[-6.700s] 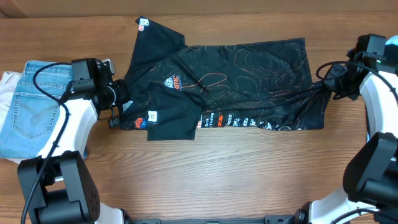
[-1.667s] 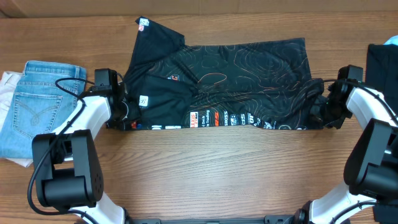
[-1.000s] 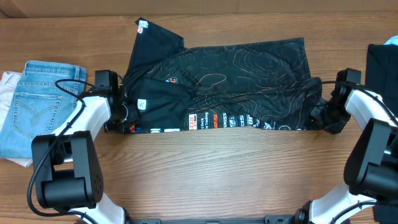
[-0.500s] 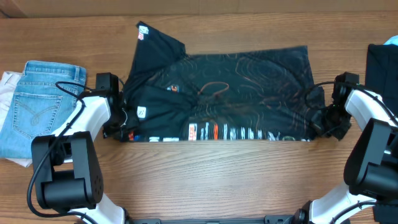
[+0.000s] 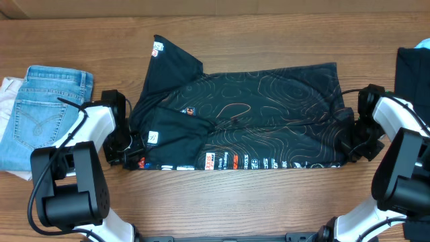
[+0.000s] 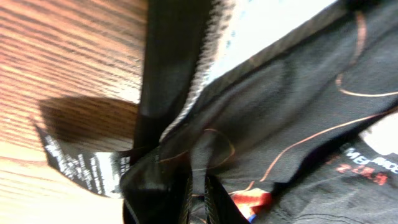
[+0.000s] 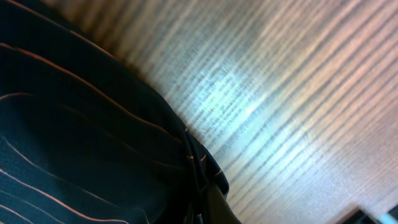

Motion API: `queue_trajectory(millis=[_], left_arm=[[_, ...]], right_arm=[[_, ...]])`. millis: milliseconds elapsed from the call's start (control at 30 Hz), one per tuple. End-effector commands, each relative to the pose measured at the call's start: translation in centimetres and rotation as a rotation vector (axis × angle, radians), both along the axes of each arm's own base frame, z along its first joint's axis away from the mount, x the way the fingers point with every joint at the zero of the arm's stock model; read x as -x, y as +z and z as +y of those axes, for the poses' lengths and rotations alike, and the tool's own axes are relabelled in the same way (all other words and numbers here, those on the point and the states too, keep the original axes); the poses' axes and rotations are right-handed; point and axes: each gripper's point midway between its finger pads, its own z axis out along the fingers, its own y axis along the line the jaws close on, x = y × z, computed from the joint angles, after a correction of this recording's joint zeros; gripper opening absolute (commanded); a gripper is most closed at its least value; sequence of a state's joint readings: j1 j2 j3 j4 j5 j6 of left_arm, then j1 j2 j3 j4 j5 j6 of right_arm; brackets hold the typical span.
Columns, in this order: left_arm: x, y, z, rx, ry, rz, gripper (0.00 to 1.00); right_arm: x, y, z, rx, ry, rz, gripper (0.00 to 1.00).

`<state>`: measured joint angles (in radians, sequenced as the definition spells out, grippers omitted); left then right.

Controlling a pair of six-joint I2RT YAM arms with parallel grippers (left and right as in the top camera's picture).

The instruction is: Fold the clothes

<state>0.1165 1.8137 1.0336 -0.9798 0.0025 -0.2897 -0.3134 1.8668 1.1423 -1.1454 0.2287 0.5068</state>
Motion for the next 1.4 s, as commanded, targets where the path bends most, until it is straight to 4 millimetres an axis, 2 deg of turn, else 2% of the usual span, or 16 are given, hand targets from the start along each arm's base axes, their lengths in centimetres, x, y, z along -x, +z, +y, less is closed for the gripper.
queue_trajectory(millis=[0, 167, 267, 367, 433, 467, 533, 567, 700, 800, 933, 1033, 1200, 1367], left_arm=[[0.2, 0.0, 0.7, -0.030, 0.014, 0.002, 0.11], [-1.4, 0.9, 0.3, -0.003, 0.004, -0.083, 0.11], [-3.3, 3.3, -0.6, 0.048, -0.004, -0.217, 0.12], [-4.7, 6.1, -0.8, 0.053, -0.017, -0.339, 0.15], [-5.7, 8.2, -1.3, 0.078, -0.038, -0.429, 0.22], [-6.2, 9.2, -1.7, 0.099, -0.060, -0.474, 0.31], [-7.3, 11.3, -3.1, 0.169, -0.151, -0.576, 0.60], [-8.1, 12.4, -3.7, 0.202, -0.179, -0.630, 0.67], [-11.4, 15.9, -4.0, 0.215, -0.203, -0.770, 0.74], [-14.0, 17.0, -3.7, 0.210, -0.206, -0.799, 0.76], [-18.0, 16.2, -3.8, 0.249, -0.210, -0.785, 0.77], [-21.1, 14.8, -4.2, 0.304, -0.213, -0.768, 0.77], [-25.5, 11.0, -4.4, 0.367, -0.198, -0.722, 0.78], [-27.3, 6.4, -4.6, 0.409, -0.170, -0.661, 0.79]], right_arm=[[0.3, 0.1, -0.6, 0.037, -0.024, 0.008, 0.04], [-0.4, 0.5, -0.5, 0.033, -0.025, -0.032, 0.04], [-2.2, 2.1, -0.6, 0.036, -0.019, -0.126, 0.05], [-4.0, 4.4, -0.9, 0.047, -0.021, -0.226, 0.17], [-5.1, 6.0, -1.1, 0.061, -0.021, -0.286, 0.27], [-5.6, 6.8, -1.3, 0.070, -0.020, -0.314, 0.38], [-6.6, 8.5, -1.5, 0.084, -0.019, -0.372, 0.58], [-7.1, 9.2, -1.5, 0.077, -0.008, -0.397, 0.63], [-9.2, 11.0, 0.1, -0.027, 0.113, -0.485, 0.62], [-9.7, 11.2, 1.0, -0.081, 0.169, -0.505, 0.62], [-9.7, 11.2, 1.1, -0.089, 0.174, -0.508, 0.62], [-9.9, 11.2, 1.4, -0.107, 0.178, -0.517, 0.62], [-10.0, 11.3, 1.9, -0.133, 0.201, -0.527, 0.62], [-10.0, 11.3, 1.9, -0.133, 0.201, -0.528, 0.62]])
